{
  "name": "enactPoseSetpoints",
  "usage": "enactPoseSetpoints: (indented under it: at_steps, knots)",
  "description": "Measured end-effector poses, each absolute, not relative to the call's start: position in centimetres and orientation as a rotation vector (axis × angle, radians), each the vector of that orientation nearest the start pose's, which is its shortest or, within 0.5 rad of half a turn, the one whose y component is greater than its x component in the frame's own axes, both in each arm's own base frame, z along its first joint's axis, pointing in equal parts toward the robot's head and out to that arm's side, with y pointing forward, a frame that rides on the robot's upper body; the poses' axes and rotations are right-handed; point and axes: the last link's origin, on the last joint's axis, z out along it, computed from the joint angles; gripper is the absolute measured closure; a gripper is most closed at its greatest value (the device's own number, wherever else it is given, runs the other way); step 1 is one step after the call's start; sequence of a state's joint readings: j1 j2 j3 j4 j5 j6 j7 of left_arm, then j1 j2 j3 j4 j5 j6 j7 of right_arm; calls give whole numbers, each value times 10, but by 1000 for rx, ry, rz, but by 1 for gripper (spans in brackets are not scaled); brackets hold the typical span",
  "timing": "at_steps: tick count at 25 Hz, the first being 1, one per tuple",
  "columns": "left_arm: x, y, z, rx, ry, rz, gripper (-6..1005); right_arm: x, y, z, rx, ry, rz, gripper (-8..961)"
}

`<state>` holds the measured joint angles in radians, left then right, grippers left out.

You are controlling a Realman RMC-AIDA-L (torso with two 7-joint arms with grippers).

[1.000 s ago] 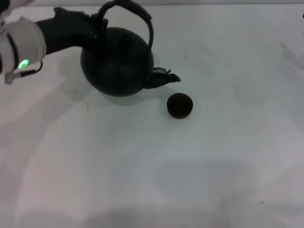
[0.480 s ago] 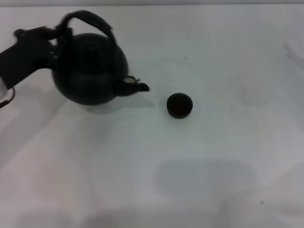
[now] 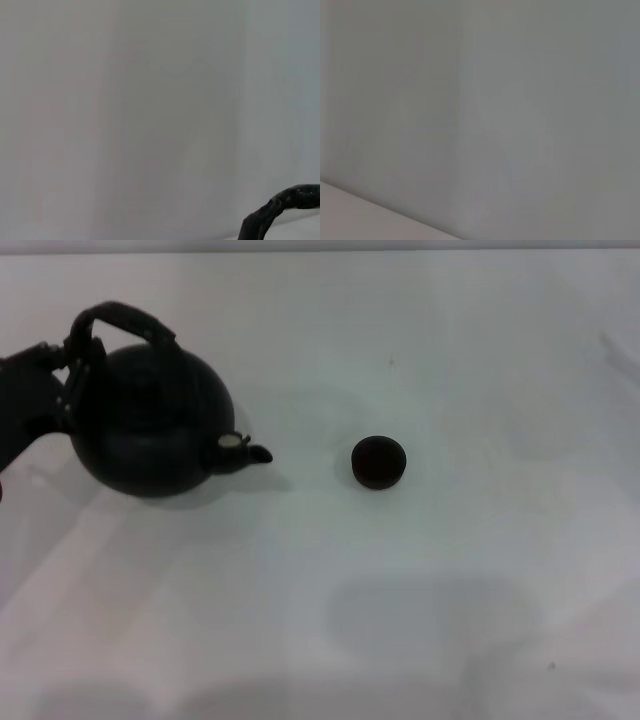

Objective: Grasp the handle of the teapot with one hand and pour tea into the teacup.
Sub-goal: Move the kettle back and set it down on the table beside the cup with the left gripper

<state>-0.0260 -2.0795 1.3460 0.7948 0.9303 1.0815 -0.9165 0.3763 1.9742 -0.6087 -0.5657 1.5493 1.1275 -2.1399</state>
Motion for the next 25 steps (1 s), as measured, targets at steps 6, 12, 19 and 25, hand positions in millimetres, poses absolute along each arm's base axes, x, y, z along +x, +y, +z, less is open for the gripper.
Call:
enactPoseSetpoints:
  at_steps: [6,12,19,25]
  knots:
    - [-331,264,3,-2046,-589,-762,872,363,346,87,-2023,541,491,108]
    - [-339,257,-1,-2041,-579,-738,872,362,345,81,-2040,545,489,108]
    - [-349,252,0,-2021,-586,-719,872,362,342,76,-2062,550,483,108]
    - [-355,250,-4,-2012,-598,-712,873,363,340,75,-2070,553,476,108]
